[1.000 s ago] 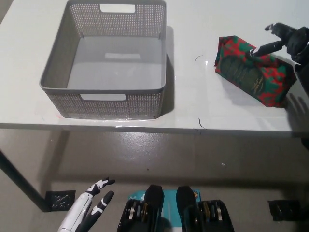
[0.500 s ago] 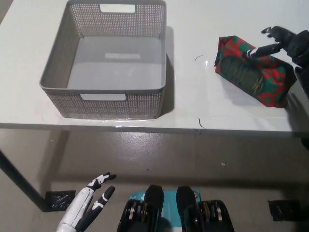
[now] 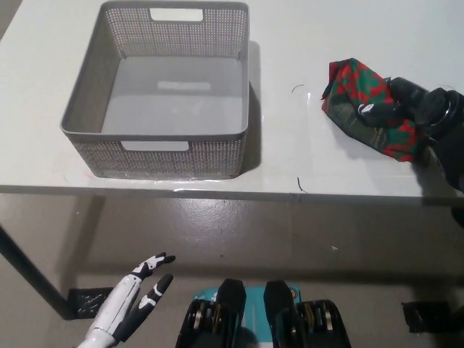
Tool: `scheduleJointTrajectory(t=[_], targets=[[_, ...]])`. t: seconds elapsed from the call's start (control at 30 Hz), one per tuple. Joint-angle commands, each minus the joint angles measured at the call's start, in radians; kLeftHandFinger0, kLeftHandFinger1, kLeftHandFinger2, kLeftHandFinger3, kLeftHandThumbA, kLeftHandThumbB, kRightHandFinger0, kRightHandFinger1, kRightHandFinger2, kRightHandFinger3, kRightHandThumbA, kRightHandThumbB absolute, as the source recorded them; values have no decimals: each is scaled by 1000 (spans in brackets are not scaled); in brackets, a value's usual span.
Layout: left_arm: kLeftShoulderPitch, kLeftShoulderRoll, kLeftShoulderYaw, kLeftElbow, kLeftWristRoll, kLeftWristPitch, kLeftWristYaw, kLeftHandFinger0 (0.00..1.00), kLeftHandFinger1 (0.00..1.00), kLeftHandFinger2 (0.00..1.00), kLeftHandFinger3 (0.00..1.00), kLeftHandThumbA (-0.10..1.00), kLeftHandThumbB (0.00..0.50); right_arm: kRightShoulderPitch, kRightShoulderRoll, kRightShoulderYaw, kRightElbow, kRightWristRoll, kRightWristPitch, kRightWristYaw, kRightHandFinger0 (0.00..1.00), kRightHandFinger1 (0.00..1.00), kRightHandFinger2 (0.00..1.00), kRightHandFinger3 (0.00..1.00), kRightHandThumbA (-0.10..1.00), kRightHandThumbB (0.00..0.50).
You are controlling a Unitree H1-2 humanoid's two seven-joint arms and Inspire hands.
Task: Use the right hand to pick up a bag of coffee beans on the right hand side and place it into a container on the left hand side
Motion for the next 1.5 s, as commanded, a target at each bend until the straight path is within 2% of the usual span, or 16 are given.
scheduleJointTrajectory(t=[0.0,0.13,0.17,0.2,0.23,0.27,0.3,0.33,0.37,0.43,0.47,0.6,0.83,0.97,1.33,1.47], targets=[[-28,17,13,-30,0,-14,-9,1000,1000,1000,1000,1000,207,35,33,9,53,24,-14,30,1000,1000,1000,1000,773,500],[-37,17,12,-27,4,-19,-9,1000,1000,1000,1000,1000,206,30,36,12,53,25,-18,-28,1000,1000,1000,1000,607,463],[-36,19,13,-27,2,-21,-11,1000,1000,1000,1000,1000,207,37,38,3,49,31,-29,-88,1000,1000,1000,1000,446,415],[-37,19,14,-28,0,-19,-13,1000,1000,1000,1000,1000,208,46,41,8,42,15,-39,-209,1000,1000,1000,1000,261,300],[-41,19,14,-27,-1,-19,-14,1000,1000,1000,1000,1000,208,47,41,12,41,9,-45,-243,1000,1000,1000,951,143,316],[-44,19,14,-26,-3,-19,-17,1000,1000,1000,1000,1000,203,59,37,11,36,6,-88,-316,1000,1000,1000,606,-84,266],[-48,19,15,-25,-3,-17,-17,1000,1000,1000,1000,1000,196,70,36,-13,30,26,-132,-388,760,662,573,280,-99,179],[-50,19,16,-25,-3,-17,-17,1000,1000,1000,1000,1000,196,70,36,-16,31,28,-137,-397,665,614,534,288,-100,184],[-51,19,17,-29,-3,-11,-18,1000,1000,1000,1000,1000,196,73,36,-27,31,38,-161,-420,548,471,357,235,-100,156],[-54,21,16,-34,-1,-5,-22,1000,1000,1000,1000,1000,198,73,35,-49,31,58,-185,-447,28,140,384,484,-100,156],[-58,22,16,-33,2,-7,-22,1000,1000,1000,1000,1000,201,71,34,-57,31,64,-189,-458,1,194,595,644,-100,153],[-63,23,15,-33,7,-2,-21,1000,1000,1000,1000,1000,208,65,35,-80,32,77,-218,-509,46,413,839,794,-100,162],[-69,21,15,-31,11,2,-20,1000,1000,1000,1000,1000,194,42,35,-100,31,85,-239,-563,25,558,979,995,-100,157],[-67,22,15,-31,11,2,-21,1000,1000,1000,1000,1000,190,22,31,-115,24,97,-254,-582,53,633,1000,1000,-100,168],[-62,23,19,-34,15,7,-22,1000,1000,1000,1000,1000,150,-76,10,-159,-46,125,-331,-598,62,577,906,991,-100,126],[-54,20,19,-37,12,10,-22,1000,1000,1000,1000,1000,150,-130,10,-164,-125,120,-311,-595,12,460,867,905,-100,145]])
